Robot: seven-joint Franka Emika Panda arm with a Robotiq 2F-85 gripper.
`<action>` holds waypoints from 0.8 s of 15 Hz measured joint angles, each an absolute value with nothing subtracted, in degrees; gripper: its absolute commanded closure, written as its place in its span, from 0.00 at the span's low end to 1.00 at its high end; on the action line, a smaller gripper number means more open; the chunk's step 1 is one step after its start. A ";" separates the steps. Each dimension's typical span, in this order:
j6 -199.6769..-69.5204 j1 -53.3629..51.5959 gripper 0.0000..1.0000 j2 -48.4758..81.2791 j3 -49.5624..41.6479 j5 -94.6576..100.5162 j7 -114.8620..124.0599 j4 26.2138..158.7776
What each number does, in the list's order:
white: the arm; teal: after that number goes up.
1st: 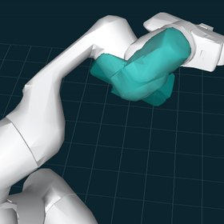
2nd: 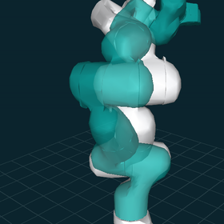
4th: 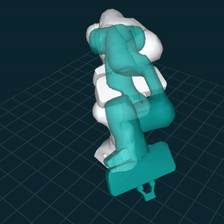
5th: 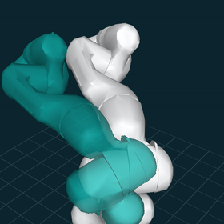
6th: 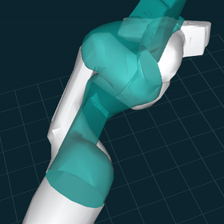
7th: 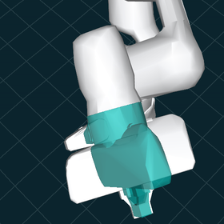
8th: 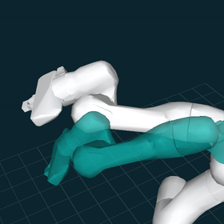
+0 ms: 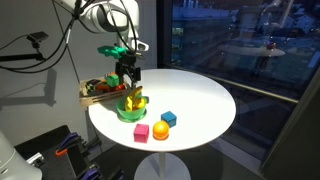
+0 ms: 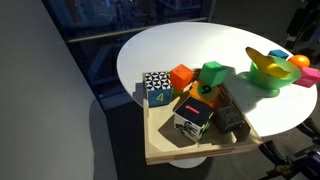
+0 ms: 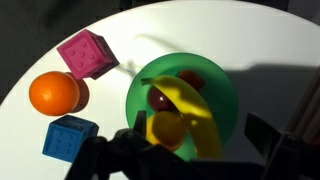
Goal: Pick up the yellow toy banana and put it in the green bowl
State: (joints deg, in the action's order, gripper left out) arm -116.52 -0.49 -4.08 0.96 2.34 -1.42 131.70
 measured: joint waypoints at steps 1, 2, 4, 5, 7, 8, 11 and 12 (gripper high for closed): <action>-114.88 -0.51 0.00 -4.54 1.03 2.34 -1.00 131.24; -113.40 -0.52 0.00 -5.02 1.11 2.34 -0.50 130.81; -110.89 -0.53 0.00 -6.14 1.28 2.34 0.33 130.22; -110.11 -0.53 0.00 -6.83 1.33 2.34 0.63 130.14; -109.68 -0.53 0.00 -8.21 1.33 2.34 0.80 130.14; -109.68 -0.52 0.00 -8.94 1.33 2.34 0.81 130.15; -109.70 -0.51 0.00 -10.61 1.32 2.34 0.81 130.17; -109.70 -0.51 0.00 -10.91 1.32 2.34 0.81 130.18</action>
